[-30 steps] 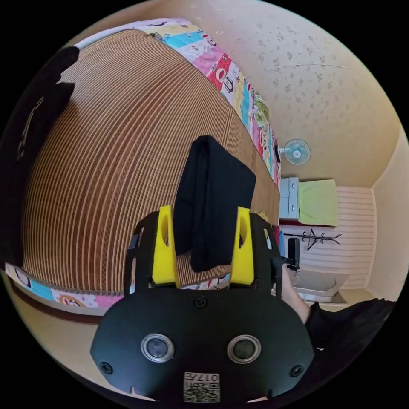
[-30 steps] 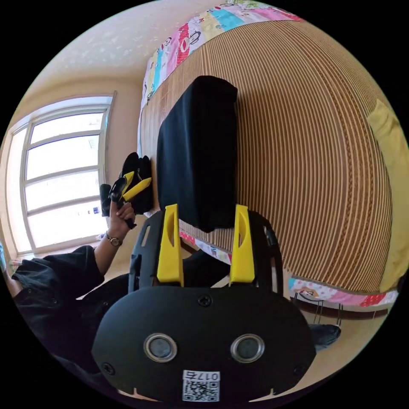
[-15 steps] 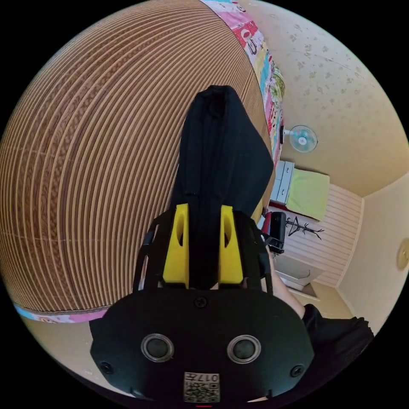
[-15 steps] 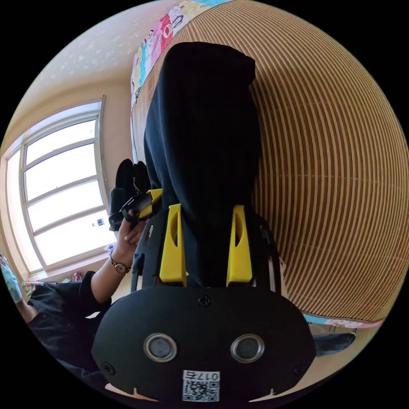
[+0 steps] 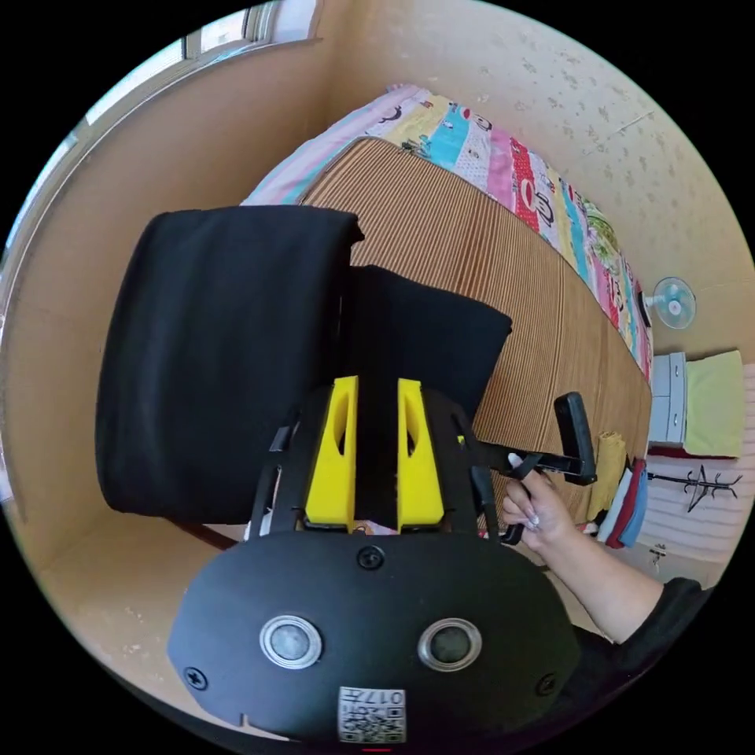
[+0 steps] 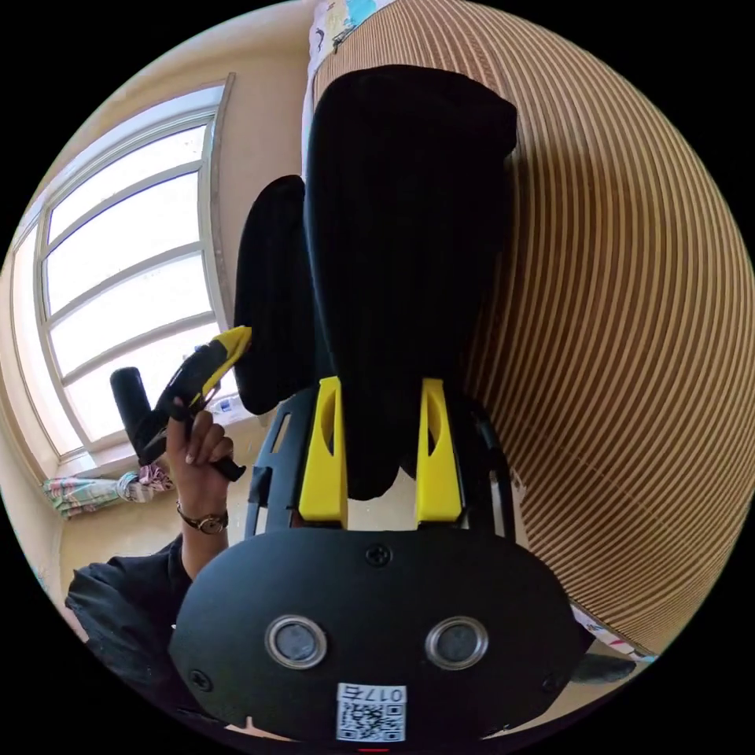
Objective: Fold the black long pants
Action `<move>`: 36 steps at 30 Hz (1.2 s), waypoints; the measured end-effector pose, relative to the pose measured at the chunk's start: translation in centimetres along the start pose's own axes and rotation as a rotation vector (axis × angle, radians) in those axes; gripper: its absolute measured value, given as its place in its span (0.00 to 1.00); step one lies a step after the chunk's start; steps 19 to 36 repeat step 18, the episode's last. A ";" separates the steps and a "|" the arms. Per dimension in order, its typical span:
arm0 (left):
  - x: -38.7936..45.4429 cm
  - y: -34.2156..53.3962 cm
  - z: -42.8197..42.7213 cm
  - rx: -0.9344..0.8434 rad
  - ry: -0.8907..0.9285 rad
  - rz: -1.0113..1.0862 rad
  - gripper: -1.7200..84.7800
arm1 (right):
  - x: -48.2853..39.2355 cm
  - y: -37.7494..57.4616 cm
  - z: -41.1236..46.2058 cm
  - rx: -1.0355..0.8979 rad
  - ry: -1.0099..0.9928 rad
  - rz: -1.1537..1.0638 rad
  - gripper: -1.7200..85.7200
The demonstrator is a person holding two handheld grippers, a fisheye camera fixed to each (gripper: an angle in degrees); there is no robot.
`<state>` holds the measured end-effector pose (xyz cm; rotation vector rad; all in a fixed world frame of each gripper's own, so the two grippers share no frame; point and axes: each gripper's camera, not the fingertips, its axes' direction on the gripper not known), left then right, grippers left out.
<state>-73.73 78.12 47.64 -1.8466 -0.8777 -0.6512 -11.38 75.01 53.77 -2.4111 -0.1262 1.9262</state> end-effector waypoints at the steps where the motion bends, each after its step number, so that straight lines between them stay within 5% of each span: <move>1: -0.2 0.3 -0.6 0.018 0.058 -0.007 0.11 | 0.0 -0.1 -0.3 -0.009 0.013 -0.005 0.16; 7: 2.9 4.3 1.2 -0.036 0.205 0.035 0.09 | 4.4 5.0 -8.0 -0.041 0.056 -0.059 0.07; 14: 13.1 9.6 4.4 -0.204 0.477 0.279 0.01 | 19.8 18.6 -21.1 0.019 0.198 0.369 0.04; 18: 18.0 10.7 6.3 -0.255 0.977 0.255 0.01 | 25.9 27.3 -30.0 0.173 0.201 0.459 0.04; 36: 18.0 10.7 6.3 -0.255 0.977 0.255 0.01 | 25.9 27.3 -30.0 0.173 0.201 0.459 0.04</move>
